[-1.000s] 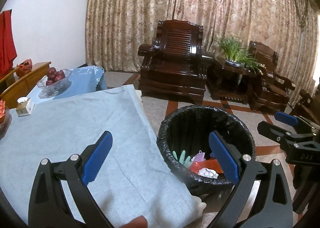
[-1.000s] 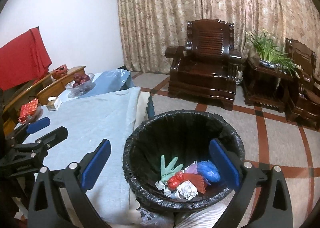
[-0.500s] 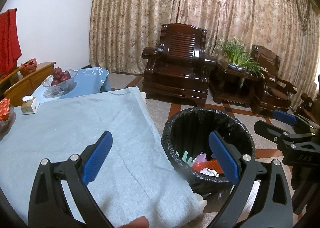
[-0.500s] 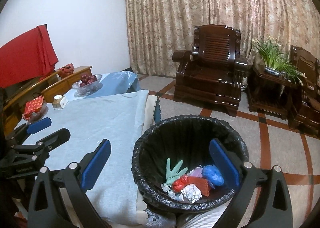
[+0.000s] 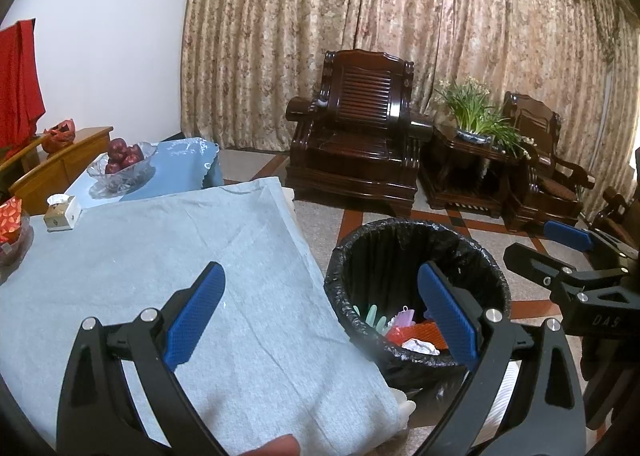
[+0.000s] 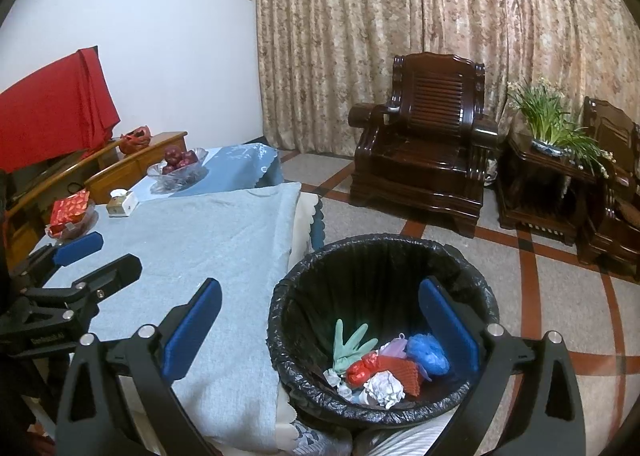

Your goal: Collect trash

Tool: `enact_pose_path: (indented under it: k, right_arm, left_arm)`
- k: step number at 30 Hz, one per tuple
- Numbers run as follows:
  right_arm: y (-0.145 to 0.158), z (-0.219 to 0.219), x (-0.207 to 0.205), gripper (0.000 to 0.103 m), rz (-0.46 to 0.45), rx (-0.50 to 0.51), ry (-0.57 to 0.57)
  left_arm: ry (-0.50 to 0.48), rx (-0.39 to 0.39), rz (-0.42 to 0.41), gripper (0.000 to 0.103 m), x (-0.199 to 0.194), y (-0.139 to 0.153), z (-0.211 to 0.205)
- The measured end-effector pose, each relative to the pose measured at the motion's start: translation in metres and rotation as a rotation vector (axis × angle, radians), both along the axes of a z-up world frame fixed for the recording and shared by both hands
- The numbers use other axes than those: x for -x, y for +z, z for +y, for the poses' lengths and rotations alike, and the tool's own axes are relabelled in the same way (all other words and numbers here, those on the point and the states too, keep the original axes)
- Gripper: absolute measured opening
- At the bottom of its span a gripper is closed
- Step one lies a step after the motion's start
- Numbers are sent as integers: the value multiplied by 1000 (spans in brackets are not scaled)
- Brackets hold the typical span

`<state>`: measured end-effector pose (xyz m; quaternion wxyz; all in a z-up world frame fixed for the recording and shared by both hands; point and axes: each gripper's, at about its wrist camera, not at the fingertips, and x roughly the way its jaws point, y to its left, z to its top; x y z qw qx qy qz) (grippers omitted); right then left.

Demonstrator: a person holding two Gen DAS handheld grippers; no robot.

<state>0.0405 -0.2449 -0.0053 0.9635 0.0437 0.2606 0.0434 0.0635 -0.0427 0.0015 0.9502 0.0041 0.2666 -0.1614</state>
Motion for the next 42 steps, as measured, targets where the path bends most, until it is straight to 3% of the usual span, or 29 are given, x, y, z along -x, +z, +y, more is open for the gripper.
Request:
enact_pose_path:
  k: [42]
  right_arm:
    - [0,2,-1,97,-3,3,1]
  left_arm:
    - [1,-2,-2,94,2,-1,-2]
